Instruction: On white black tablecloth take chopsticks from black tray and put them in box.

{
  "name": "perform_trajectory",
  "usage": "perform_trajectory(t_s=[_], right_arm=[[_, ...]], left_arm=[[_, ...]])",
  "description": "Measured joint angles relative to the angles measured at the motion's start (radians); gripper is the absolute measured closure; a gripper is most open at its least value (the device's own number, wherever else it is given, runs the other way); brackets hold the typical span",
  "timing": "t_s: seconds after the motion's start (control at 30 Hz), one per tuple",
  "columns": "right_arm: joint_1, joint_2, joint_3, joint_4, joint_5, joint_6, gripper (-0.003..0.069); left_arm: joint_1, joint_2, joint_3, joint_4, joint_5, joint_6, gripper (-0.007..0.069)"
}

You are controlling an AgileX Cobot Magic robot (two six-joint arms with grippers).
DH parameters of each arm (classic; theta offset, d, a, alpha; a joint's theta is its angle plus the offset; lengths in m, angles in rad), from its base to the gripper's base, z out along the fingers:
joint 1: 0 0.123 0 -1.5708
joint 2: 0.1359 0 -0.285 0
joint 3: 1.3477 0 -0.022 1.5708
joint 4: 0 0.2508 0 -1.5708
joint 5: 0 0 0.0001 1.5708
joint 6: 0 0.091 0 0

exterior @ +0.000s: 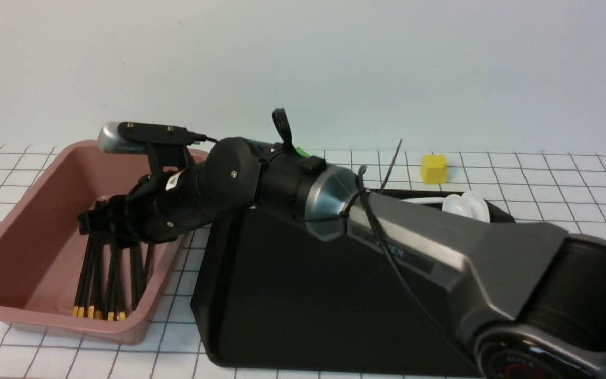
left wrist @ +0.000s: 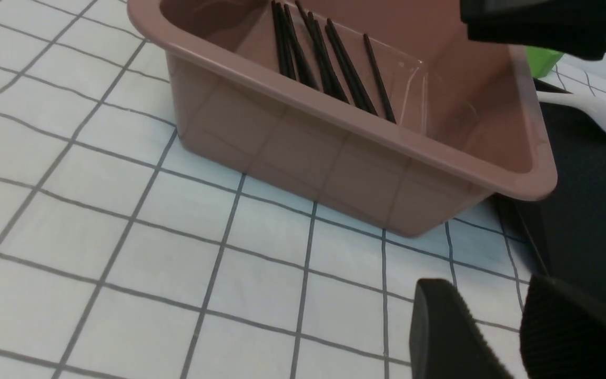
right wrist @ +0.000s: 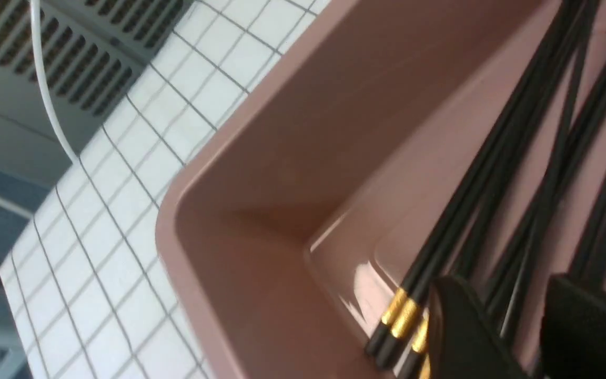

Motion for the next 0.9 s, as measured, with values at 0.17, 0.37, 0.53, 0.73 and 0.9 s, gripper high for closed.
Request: perform_trajectory(t_s=[0.17, 0.37, 0.53, 0.73, 0.9], right_arm=[[-0.034, -0.136, -0.001, -0.098, 0.211, 0.0, 0.0503], [-0.07, -0.4, 0.006, -0.38, 0.613, 0.024, 0.0659], [-0.07, -0.611, 0.15, -0.564, 0.695, 0.081, 0.0673], [-0.07, -1.015, 0.549, -0.649, 0.572, 0.186, 0.0669], [-0.07, -1.37, 1.022, -0.652, 0.199, 0.211, 0.0668]], left_arm=[[0.0, 0.0, 0.0, 0.0, 0.0, 0.0, 0.0386], [0.0, 0.0, 0.0, 0.0, 0.0, 0.0, 0.0386], [0.0, 0.0, 0.0, 0.0, 0.0, 0.0, 0.0386], [0.0, 0.0, 0.0, 0.0, 0.0, 0.0, 0.0386], [0.0, 0.0, 0.0, 0.0, 0.0, 0.0, 0.0386]])
